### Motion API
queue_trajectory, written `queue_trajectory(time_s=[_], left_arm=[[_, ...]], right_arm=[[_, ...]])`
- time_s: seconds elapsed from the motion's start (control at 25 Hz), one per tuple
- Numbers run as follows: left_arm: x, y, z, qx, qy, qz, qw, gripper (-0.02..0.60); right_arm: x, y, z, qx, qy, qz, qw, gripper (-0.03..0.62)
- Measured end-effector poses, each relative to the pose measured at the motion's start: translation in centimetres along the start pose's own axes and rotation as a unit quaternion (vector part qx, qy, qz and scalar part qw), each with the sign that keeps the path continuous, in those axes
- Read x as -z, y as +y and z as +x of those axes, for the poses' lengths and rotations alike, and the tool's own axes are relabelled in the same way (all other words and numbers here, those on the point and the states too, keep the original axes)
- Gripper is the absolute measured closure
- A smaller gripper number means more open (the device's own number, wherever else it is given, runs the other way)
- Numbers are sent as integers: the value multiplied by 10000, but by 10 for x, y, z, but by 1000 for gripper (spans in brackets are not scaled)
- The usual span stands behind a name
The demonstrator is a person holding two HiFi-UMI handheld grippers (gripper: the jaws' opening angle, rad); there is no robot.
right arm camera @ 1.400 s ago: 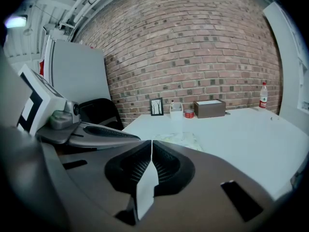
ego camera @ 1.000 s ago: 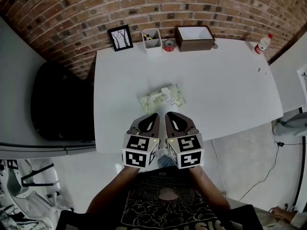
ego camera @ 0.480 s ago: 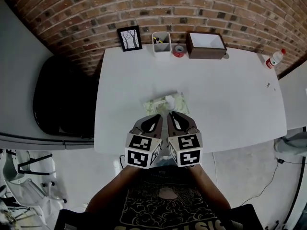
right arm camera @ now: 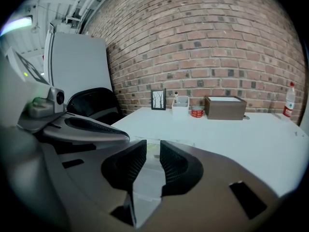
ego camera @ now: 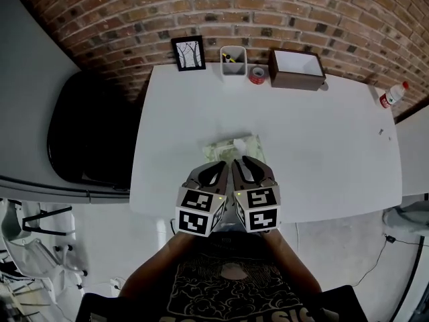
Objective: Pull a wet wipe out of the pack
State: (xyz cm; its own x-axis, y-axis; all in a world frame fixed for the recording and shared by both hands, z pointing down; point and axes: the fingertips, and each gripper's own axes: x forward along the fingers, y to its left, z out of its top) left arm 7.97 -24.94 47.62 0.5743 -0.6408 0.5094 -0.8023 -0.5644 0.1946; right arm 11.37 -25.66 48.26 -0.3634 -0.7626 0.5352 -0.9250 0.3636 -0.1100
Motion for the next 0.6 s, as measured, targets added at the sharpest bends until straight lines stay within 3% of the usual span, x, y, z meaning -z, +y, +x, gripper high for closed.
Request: queue_trajectory(time_s=[0.48, 0.6], left_arm=[[0, 15, 9, -177, -44, -123, 9998, 571], [1, 19, 10, -221, -62, -178, 9996, 571]], right_arm=[[10, -11, 22, 80, 253, -70, 9996, 520], [9, -13, 23, 119, 217, -97, 9996, 566]])
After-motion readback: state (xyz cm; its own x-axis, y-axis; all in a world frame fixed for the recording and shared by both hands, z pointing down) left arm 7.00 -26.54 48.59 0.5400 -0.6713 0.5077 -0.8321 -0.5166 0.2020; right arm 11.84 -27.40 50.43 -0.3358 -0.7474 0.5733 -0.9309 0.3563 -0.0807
